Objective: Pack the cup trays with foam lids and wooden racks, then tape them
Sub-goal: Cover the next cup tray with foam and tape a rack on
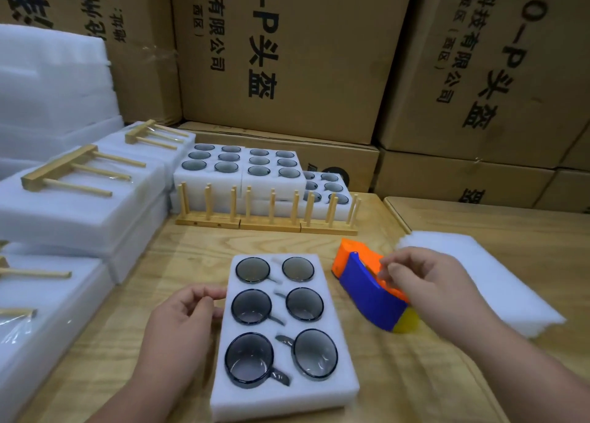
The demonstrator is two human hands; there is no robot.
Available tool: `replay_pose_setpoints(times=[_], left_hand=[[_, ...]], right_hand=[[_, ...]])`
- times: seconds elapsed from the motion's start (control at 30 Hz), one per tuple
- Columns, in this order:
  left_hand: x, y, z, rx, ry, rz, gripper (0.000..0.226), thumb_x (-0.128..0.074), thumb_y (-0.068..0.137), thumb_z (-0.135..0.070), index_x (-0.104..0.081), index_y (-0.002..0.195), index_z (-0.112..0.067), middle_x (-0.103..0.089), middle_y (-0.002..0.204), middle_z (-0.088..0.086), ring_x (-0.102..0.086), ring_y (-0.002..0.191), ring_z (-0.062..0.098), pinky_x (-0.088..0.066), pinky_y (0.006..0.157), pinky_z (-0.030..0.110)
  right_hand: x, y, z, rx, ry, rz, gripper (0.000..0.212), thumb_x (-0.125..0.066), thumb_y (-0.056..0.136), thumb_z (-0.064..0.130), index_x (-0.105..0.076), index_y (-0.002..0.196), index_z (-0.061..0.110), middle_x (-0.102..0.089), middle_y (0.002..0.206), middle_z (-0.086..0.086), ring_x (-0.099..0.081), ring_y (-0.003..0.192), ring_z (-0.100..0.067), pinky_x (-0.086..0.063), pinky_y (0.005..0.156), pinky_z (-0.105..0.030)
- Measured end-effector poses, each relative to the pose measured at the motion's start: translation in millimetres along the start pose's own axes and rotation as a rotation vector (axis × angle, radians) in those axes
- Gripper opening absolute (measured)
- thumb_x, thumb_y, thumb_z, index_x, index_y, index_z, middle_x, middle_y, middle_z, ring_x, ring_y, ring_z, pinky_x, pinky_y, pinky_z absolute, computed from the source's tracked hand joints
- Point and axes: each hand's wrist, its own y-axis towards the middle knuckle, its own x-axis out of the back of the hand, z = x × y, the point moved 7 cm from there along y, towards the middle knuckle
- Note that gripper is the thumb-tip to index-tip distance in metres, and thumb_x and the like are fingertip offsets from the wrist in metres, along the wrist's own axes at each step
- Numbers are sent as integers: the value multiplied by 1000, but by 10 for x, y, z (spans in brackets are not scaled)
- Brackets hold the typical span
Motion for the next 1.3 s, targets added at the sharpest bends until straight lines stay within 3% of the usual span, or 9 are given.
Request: replay_pose_setpoints(times=[0.1,0.2,0.3,0.4,0.53,0.67,0.87,1.07,1.3], left_hand=[[11,-16,-21,-8,-43,-21,36,-53,98,-2,-77,83,-25,-75,67,5,-66,50,9,-47,42,14],[-1,-31,-39,-17,-41,-26,32,-53,97,1,-76,86,-18,-75,66,6,-64,47,7,-45,40,12],[-10,-25,-26,-15,-53,-27,34,-54,96,0,-77,85,-22,-75,69,8,-66,52,13,-49,45,17],[-19,-6,14,-5,-51,-14,39,-54,96,-1,-77,85,-31,-75,72,13,-67,62,24,-53,67,33],[-26,18,58,-6,-62,-7,36,-53,96,-2,-77,86,-28,-73,69,15,-64,54,21,-52,60,28],[-24,29,88,-10,-60,-8,34,-53,96,-4,-76,86,-27,-72,67,14,-62,52,23,-50,63,32],[-28,21,73,-9,-51,-7,36,-51,95,0,-74,83,-25,-67,59,10,-55,42,19,-44,39,18],[-59,20,82,-9,-57,-11,33,-50,94,1,-73,83,-20,-71,65,0,-58,47,21,-48,62,29],[-61,14,83,-10,-71,-23,33,-49,93,3,-72,82,-19,-70,64,-4,-57,44,17,-48,49,22]], right_hand=[[423,259,-233,-64,-76,-164,21,-64,90,15,-76,79,28,-76,81,7,-69,77,-15,-53,73,-35],[748,503,-509,-155,-202,-213,14,-63,91,23,-73,100,24,-74,95,3,-64,77,-17,-47,66,-30],[919,695,-800,-286,-365,-129,42,-64,93,28,-60,133,16,-63,123,-6,-60,104,-26,-47,84,-34],[1021,760,-993,-396,-406,-101,59,-66,92,36,-48,144,15,-58,125,-8,-56,111,-31,-47,88,-38],[1096,777,-1214,-523,-546,-65,89,-71,81,63,-40,152,17,-48,150,-9,-46,135,-37,-45,104,-46],[1101,708,-1432,-665,-427,-21,110,-77,67,74,-38,153,16,-44,154,-8,-47,133,-34,-41,98,-41],[1118,654,-1555,-693,-296,-3,120,-79,57,80,-39,150,16,-50,131,-6,-48,104,-28,-38,87,-39],[1176,743,-1522,-634,-450,-54,115,-75,52,86,-48,141,17,-57,135,-7,-55,117,-32,-48,99,-44],[1343,832,-1232,-511,-690,-242,103,-72,55,82,-45,137,26,-53,139,-7,-45,133,-37,-38,105,-57]])
